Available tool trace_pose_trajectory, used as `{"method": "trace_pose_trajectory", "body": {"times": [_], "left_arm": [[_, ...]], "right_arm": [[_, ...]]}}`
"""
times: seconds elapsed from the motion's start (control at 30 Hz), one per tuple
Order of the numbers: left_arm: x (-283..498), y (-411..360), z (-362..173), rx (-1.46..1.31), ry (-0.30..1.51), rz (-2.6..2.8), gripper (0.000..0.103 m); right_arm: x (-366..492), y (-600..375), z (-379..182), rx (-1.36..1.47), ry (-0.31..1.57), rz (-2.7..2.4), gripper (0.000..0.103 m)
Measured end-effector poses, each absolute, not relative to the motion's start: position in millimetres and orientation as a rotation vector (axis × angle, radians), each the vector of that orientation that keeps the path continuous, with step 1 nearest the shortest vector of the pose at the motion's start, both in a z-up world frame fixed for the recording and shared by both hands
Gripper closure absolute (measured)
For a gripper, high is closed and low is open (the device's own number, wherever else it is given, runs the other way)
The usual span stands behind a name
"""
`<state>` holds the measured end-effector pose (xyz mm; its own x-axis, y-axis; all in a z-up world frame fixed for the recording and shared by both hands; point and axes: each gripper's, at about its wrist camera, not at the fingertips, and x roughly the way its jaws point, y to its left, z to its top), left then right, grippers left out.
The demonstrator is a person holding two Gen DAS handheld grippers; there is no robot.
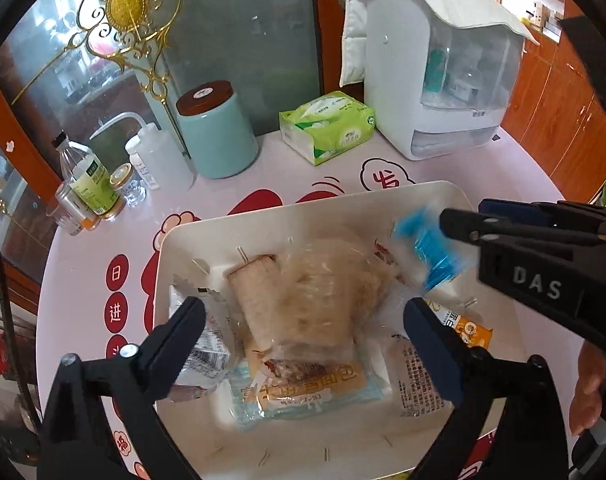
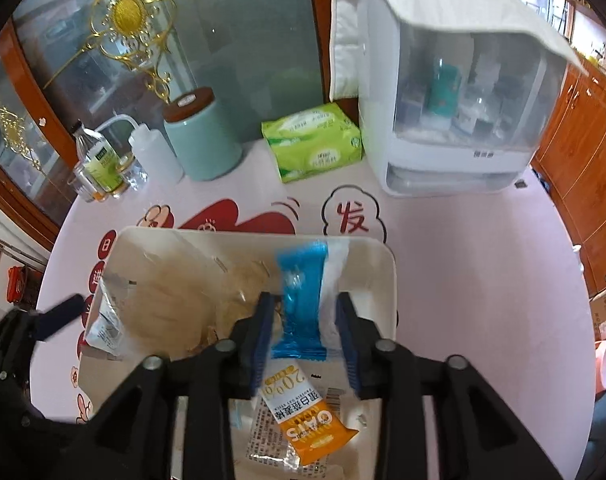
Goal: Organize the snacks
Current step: 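Open both tools to drop the blue cookie and cracker bag into the tray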
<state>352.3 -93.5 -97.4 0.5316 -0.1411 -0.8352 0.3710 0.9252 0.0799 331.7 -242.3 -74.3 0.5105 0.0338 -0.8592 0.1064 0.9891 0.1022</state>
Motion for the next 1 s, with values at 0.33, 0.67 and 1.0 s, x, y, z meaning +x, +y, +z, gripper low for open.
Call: {"method": "trace_pose_trajectory", "body": {"times": [0.33, 0.67, 1.0], "left_arm": [[339, -104, -104, 0.321, 0.970, -0.313, 0.004], [331, -103, -96, 0.269, 0.976, -0.330, 0.004], [316, -105, -81, 0.248, 0.956, -0.326, 0.004]], "right_arm": [[327, -243, -89, 0.159, 1.059, -0.031, 0.047], [319, -245, -93, 0.182, 1.084, -0.025, 0.047], [307, -247, -80, 0.201, 1.076, -0.029, 0.047]]}}
